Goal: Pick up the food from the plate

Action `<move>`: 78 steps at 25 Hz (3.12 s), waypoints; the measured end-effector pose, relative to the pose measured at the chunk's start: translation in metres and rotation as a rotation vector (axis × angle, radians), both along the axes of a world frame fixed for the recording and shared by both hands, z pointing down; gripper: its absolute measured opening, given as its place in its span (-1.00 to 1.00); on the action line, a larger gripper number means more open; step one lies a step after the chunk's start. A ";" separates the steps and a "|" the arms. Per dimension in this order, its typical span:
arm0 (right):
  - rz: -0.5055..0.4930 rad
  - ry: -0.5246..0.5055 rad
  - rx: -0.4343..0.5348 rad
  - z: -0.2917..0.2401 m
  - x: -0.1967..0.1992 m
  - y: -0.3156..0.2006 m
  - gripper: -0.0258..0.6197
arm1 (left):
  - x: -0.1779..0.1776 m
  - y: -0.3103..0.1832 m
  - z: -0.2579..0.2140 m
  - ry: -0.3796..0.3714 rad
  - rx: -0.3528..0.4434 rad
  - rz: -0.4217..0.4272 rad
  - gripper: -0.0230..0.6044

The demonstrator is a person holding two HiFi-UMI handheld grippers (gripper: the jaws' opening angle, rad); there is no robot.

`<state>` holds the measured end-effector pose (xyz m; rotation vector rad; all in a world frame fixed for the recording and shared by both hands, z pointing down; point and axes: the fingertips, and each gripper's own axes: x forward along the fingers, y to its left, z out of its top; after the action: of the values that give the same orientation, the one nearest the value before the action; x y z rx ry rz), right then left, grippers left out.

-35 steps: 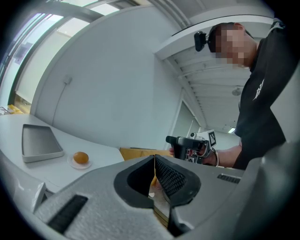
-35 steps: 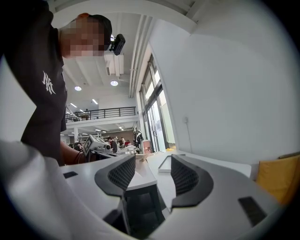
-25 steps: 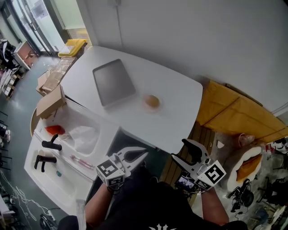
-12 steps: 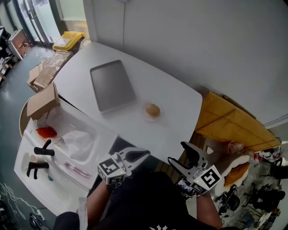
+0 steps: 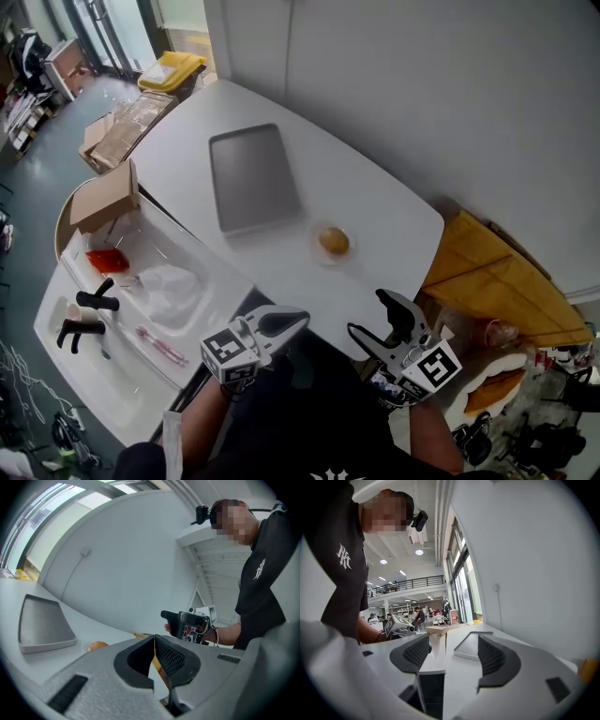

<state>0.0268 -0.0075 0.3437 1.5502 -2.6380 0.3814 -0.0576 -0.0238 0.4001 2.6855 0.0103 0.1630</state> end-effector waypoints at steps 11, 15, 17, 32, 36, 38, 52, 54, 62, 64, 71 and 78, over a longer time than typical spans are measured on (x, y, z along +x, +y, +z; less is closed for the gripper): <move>-0.165 0.022 -0.034 0.039 0.051 -0.057 0.06 | 0.040 -0.033 0.013 -0.076 -0.030 -0.188 -0.90; -0.205 0.040 -0.054 0.057 0.058 -0.081 0.09 | 0.044 -0.039 0.029 -0.109 -0.054 -0.233 -0.90; -0.226 0.036 -0.059 0.068 0.061 -0.093 0.11 | 0.046 -0.043 0.038 -0.114 -0.068 -0.258 -0.90; -0.269 0.053 -0.148 0.177 0.072 -0.157 0.25 | 0.062 -0.075 0.109 -0.158 -0.152 -0.291 -0.90; -0.258 0.043 -0.189 0.206 0.075 -0.170 0.25 | 0.071 -0.083 0.126 -0.165 -0.186 -0.308 -0.90; -0.250 0.079 -0.215 0.222 0.079 -0.178 0.25 | 0.073 -0.085 0.138 -0.166 -0.190 -0.315 -0.90; -0.274 0.158 -0.230 0.287 0.060 -0.201 0.25 | 0.079 -0.083 0.195 -0.197 -0.215 -0.295 -0.90; -0.279 0.188 -0.229 0.293 0.058 -0.201 0.25 | 0.078 -0.080 0.200 -0.200 -0.218 -0.295 -0.90; -0.251 0.267 -0.282 0.315 0.064 -0.203 0.25 | 0.071 -0.075 0.206 -0.200 -0.236 -0.323 -0.90; -0.250 0.303 -0.282 0.318 0.063 -0.204 0.25 | 0.066 -0.077 0.205 -0.198 -0.232 -0.335 -0.90; -0.247 0.370 -0.267 0.328 0.064 -0.204 0.24 | 0.053 -0.074 0.206 -0.205 -0.221 -0.348 -0.90; -0.245 0.387 -0.253 0.328 0.066 -0.204 0.24 | 0.053 -0.065 0.207 -0.202 -0.227 -0.346 -0.90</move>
<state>0.0924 -0.2110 0.6715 1.0836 -2.3344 0.3417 -0.0049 -0.0884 0.6072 2.3889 -0.4660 0.3025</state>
